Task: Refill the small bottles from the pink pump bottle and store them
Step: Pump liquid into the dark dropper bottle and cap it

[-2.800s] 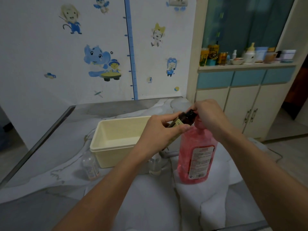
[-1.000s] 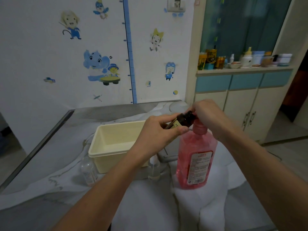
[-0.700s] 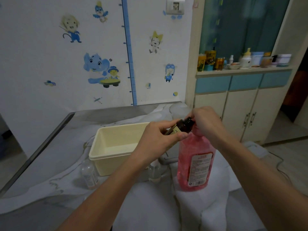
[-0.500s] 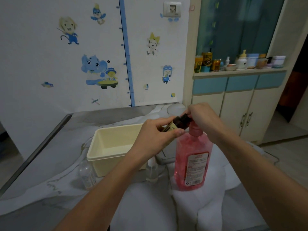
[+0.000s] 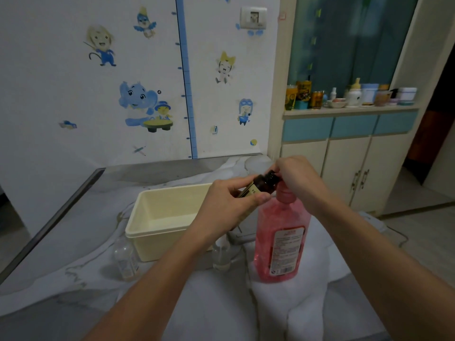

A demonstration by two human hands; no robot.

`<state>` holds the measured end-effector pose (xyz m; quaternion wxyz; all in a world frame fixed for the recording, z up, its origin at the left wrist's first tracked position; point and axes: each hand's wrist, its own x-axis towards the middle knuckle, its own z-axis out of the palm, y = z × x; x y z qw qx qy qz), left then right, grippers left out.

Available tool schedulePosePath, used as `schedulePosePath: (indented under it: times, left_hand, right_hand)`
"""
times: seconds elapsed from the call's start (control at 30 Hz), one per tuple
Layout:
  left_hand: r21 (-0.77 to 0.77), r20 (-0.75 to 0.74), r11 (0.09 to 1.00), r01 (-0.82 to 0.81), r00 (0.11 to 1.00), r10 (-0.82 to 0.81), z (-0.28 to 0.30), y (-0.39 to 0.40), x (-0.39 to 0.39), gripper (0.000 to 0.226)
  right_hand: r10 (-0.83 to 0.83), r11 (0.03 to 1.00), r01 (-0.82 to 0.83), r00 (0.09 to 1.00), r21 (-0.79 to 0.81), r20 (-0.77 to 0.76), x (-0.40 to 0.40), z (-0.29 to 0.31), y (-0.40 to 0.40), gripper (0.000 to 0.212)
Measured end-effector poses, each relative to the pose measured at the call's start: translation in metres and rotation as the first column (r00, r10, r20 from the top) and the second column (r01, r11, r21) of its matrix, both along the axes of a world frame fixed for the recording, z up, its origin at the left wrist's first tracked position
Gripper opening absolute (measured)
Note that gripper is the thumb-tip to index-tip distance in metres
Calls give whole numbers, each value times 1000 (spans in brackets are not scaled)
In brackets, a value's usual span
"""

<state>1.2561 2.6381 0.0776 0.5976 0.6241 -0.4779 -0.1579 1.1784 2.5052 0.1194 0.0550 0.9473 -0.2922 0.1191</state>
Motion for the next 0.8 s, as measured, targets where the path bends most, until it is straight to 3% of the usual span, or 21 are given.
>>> schedulePosePath:
  times: [0.1,0.3,0.57,0.7,0.8]
  left_hand:
    - [-4,-9,1000,-1,1000,1,3,0,0,34]
    - [6,-26,1000,13,1000,-12,-3,-1,1,36]
    - [4,-37,1000,17,999,-17,-3,1,-1,32]
    - [4,-60,1000,-6,998,6,0,0,0,34]
    - [9,-56,1000,-9,998,10,-3,-1,2,36]
  right_hand:
    - [27,999,-31,994,36,105,-3,4,0,28]
    - [-21,999,21,1000,-40,-12,0,-1,6,28]
    - [-39,999,39,997,-15,-65,1,0,6,27]
    - [-17,1000,17,999,16,44,-5,8,8,27]
    - [-16,1000,16,999,-8,44,-2,5,8,38]
